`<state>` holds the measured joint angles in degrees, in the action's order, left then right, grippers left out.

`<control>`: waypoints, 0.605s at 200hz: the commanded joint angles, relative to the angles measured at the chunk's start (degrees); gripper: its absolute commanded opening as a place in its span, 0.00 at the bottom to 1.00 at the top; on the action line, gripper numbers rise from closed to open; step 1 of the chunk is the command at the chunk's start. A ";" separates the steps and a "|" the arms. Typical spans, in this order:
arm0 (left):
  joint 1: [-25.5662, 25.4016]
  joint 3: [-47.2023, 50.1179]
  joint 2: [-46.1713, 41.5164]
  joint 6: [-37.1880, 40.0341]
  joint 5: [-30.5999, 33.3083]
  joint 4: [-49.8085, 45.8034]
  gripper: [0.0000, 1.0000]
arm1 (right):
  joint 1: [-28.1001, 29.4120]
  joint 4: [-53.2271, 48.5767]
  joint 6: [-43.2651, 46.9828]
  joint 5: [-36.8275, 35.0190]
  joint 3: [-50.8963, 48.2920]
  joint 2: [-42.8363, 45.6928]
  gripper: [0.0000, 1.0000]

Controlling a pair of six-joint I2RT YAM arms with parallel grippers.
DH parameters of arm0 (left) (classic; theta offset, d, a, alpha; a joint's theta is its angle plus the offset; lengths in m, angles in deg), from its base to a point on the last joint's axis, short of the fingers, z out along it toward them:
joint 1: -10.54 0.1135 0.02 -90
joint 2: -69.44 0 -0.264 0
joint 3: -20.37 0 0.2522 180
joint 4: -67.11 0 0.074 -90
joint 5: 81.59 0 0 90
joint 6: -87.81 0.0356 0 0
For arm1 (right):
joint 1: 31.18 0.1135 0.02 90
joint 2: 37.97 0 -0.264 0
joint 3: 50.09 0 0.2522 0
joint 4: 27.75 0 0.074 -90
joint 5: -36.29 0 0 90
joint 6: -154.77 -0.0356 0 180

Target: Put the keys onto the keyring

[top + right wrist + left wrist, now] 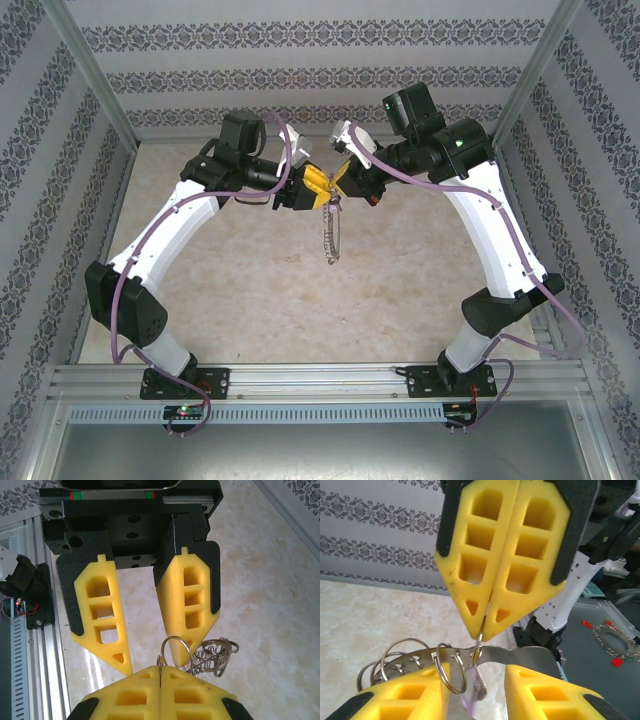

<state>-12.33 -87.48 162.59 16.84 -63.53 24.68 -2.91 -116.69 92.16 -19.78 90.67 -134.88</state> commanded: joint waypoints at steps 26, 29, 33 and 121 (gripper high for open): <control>5.06 6.23 -6.45 -2.08 4.47 4.05 0.36 | 0.29 1.52 0.01 1.38 0.17 1.71 0.00; 5.12 6.47 -6.71 -2.19 4.41 4.28 0.36 | 0.29 1.61 0.01 1.40 0.11 1.72 0.00; 5.31 6.72 -7.10 -2.35 4.30 4.52 0.36 | 0.34 1.68 0.02 1.46 0.17 1.70 0.00; 2.74 3.84 -5.02 -4.70 -3.40 6.11 0.36 | 0.54 1.96 -0.50 1.97 0.72 0.85 0.00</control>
<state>-8.03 -81.14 156.58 13.12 -63.75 28.59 -2.91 -116.19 92.12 -19.78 90.67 -134.86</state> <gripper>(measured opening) 0.361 0.049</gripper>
